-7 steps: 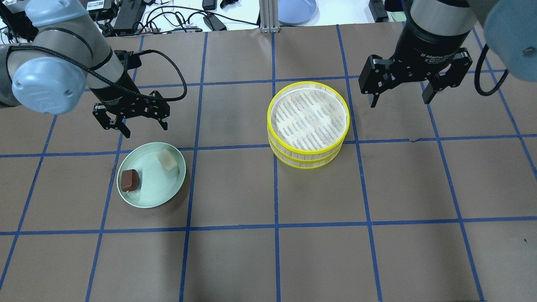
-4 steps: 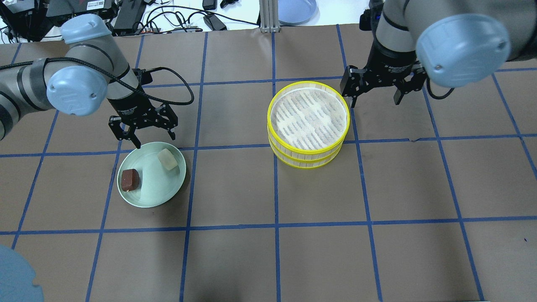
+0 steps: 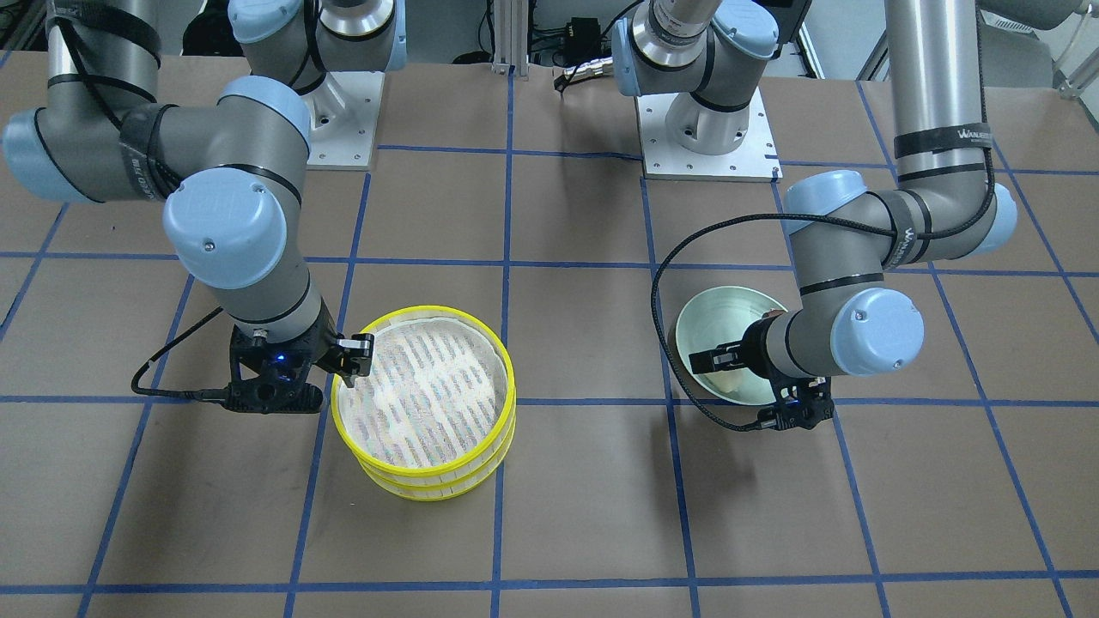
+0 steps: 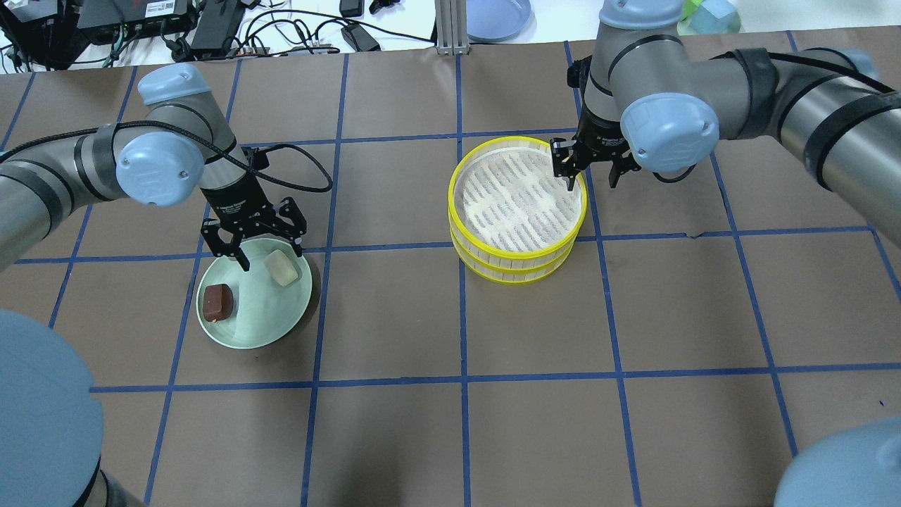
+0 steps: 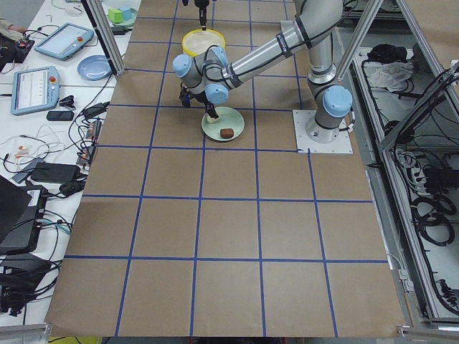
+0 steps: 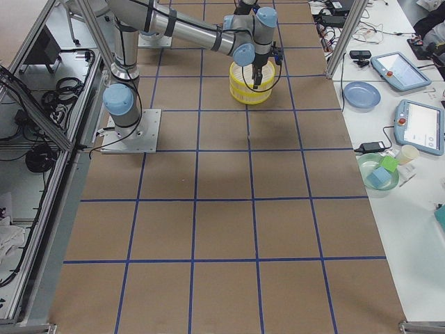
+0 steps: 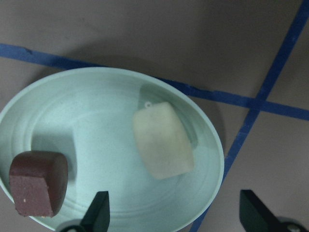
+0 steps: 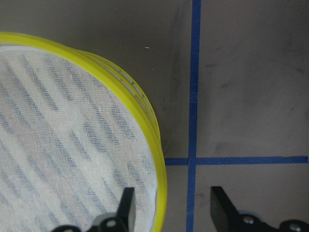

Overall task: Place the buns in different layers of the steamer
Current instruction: 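Grasp the cream bun with the left gripper while the right grips the steamer rim, then lift the top steamer tier with the right gripper while the left carries the bun over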

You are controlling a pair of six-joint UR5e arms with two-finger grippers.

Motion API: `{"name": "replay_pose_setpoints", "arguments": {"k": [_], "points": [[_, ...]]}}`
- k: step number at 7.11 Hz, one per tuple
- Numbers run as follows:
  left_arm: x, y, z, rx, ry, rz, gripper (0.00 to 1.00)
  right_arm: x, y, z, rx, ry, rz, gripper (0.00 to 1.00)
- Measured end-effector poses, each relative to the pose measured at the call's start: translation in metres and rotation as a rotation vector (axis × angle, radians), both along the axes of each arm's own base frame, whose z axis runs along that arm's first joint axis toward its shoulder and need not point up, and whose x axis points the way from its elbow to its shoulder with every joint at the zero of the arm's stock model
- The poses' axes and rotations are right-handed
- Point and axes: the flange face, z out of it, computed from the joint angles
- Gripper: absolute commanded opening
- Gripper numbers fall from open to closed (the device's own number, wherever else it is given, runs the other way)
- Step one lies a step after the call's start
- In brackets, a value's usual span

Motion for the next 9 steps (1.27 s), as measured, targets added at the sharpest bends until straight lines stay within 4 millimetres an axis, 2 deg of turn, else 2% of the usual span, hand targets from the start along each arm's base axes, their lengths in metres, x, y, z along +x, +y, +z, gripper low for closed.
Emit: {"name": "replay_pose_setpoints", "arguments": {"k": [1,2,3,5,6,7,9], "points": [[0.001,-0.003,-0.01,0.003,-0.002,-0.001,0.38,0.0,-0.001,-0.006,0.008,0.0,0.0,0.3],[0.002,-0.005,-0.016,0.004,-0.005,-0.005,0.09,0.0,-0.001,-0.009,0.013,-0.001,-0.001,0.3],[0.002,-0.006,-0.018,0.005,-0.006,-0.011,0.0,0.0,-0.002,-0.012,0.017,0.0,-0.002,0.3],[0.003,-0.008,-0.016,-0.002,-0.009,-0.018,0.0,0.0,-0.003,-0.017,0.023,0.001,-0.002,0.29],[0.003,-0.011,-0.01,-0.017,-0.01,-0.019,0.0,0.0,-0.003,-0.017,0.024,0.001,-0.002,0.13],[0.004,-0.016,0.005,-0.047,-0.016,-0.018,0.0,0.0,-0.003,-0.018,0.025,0.001,-0.006,0.0],[-0.002,-0.028,0.057,-0.137,-0.029,-0.008,0.0,0.0,-0.003,-0.018,0.025,0.0,-0.015,0.0]]}}
